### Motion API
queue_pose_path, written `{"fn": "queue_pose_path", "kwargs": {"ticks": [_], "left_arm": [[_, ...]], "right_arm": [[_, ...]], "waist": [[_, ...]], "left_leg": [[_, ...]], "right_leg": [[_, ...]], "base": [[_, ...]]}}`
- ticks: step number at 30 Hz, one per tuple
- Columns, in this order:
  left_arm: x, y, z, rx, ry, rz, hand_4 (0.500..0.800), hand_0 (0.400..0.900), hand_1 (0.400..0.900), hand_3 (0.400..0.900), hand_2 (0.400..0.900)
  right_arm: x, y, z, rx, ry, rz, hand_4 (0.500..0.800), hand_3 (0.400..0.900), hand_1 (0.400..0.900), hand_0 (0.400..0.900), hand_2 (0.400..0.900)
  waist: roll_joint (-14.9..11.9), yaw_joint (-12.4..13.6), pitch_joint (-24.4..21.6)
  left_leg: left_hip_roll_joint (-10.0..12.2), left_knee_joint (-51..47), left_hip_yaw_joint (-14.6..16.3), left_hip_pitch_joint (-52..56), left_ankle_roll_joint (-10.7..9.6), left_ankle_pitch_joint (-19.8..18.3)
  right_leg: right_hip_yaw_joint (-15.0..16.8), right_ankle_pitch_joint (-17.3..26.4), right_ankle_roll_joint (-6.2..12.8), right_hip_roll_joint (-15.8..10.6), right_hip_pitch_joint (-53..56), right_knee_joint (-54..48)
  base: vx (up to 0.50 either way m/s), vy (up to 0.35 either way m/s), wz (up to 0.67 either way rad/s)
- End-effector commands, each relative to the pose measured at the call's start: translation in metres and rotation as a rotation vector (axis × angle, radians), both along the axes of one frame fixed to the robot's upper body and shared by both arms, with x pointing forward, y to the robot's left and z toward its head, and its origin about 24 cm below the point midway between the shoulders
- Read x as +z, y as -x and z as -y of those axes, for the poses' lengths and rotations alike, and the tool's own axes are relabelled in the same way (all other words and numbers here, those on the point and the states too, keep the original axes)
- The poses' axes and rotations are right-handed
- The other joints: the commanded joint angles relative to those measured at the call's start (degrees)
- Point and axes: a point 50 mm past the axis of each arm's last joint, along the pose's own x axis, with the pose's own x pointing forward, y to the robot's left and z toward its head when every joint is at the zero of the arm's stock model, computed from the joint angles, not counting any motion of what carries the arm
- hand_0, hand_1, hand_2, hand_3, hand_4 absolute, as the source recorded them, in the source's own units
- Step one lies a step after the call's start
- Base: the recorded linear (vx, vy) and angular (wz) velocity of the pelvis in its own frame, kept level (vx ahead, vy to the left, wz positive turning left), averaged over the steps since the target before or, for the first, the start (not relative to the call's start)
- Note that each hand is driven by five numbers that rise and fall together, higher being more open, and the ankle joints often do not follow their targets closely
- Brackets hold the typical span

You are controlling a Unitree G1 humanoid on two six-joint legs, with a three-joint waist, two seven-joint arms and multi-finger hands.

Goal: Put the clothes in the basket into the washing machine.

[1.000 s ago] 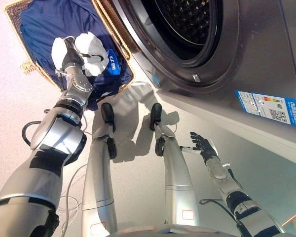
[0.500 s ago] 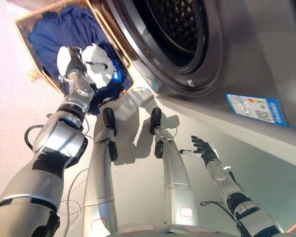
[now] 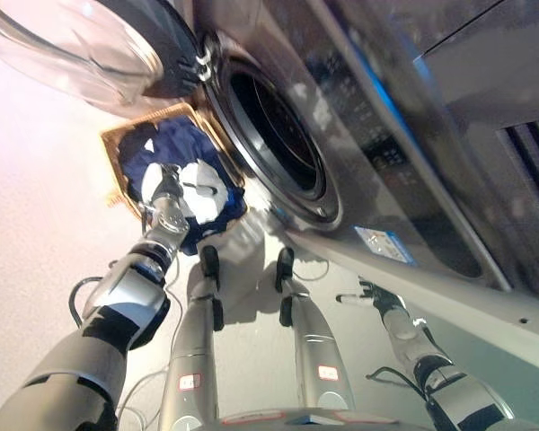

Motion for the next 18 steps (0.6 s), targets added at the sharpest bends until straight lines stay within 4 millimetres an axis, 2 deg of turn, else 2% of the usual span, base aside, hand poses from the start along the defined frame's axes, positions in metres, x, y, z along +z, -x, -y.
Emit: {"fn": "queue_pose_path", "kwargs": {"ticks": [1,4,7,8,9,12,15,18], "left_arm": [[0.022,-0.01,0.034,-0.117,0.199,0.154,0.5,0.4,0.4,0.4,0.4],[0.017,-0.007,0.047,-0.171,0.326,0.167,0.5,0.4,0.4,0.4,0.4],[0.02,-0.004,0.064,-0.242,0.454,0.198,0.5,0.4,0.4,0.4,0.4],[0.02,-0.004,0.063,-0.242,0.454,0.197,0.5,0.4,0.4,0.4,0.4],[0.025,-0.002,0.077,-0.305,0.547,0.227,0.5,0.4,0.4,0.4,0.4],[0.028,0.002,0.086,-0.348,0.647,0.246,0.5,0.4,0.4,0.4,0.4],[0.027,0.003,0.093,-0.375,0.702,0.232,0.5,0.4,0.4,0.4,0.4],[0.034,0.0,0.102,-0.392,0.743,0.237,0.5,0.4,0.4,0.4,0.4]], "right_arm": [[0.003,0.03,0.05,-0.123,0.106,-0.052,0.8,0.9,0.9,0.9,0.9],[0.001,0.035,0.054,-0.135,0.106,-0.072,0.8,0.9,0.9,0.9,0.9],[0.0,0.042,0.058,-0.159,0.102,-0.091,0.8,0.9,0.9,0.9,0.9],[0.0,0.042,0.058,-0.159,0.102,-0.091,0.8,0.9,0.9,0.9,0.9],[-0.002,0.047,0.059,-0.172,0.098,-0.104,0.8,0.9,0.9,0.9,0.9],[-0.006,0.054,0.059,-0.18,0.092,-0.123,0.8,0.9,0.9,0.9,0.9],[-0.009,0.061,0.059,-0.182,0.085,-0.144,0.8,0.9,0.9,0.9,0.9],[-0.011,0.064,0.057,-0.177,0.079,-0.158,0.8,0.9,0.9,0.9,0.9]], "waist": [[4.58,-0.33,-3.0],[5.09,0.28,-3.16],[5.43,0.49,-3.4],[5.43,0.49,-3.39],[5.79,0.55,-3.6],[5.94,0.42,-3.8],[6.02,0.06,-4.11],[6.15,-0.6,-4.6]], "left_leg": [[2.16,-4.91,-3.53,1.48,-4.65,1.3],[2.21,-6.47,-3.65,4.29,-4.83,1.79],[2.04,-6.85,-3.82,6.09,-4.83,1.74],[2.04,-6.87,-3.82,6.12,-4.83,1.75],[2.03,-7.12,-3.91,7.19,-4.9,1.68],[2.05,-7.11,-3.83,8.18,-4.91,1.44],[2.23,-7.16,-3.65,8.92,-4.91,1.21],[2.48,-7.55,-3.25,9.11,-4.95,1.28]], "right_leg": [[-1.76,8.25,-2.63,1.41,1.96,-8.68],[-2.06,8.19,-2.66,1.4,4.53,-9.53],[-2.24,7.93,-2.79,1.56,6.41,-9.67],[-2.24,7.93,-2.79,1.56,6.44,-9.67],[-2.26,7.68,-2.85,1.56,7.38,-9.63],[-1.98,7.3,-2.97,1.64,8.19,-9.43],[-1.76,6.89,-3.1,1.73,8.73,-9.31],[-1.25,6.91,-3.14,1.99,8.56,-9.53]], "base": [[0.06,-0.027,0.06],[0.06,-0.028,0.07],[0.05,-0.026,0.04],[0.05,-0.03,0.06],[0.04,-0.018,0.04],[0.05,-0.019,0.02],[0.03,-0.019,-0.04],[0.02,-0.011,-0.1]]}}
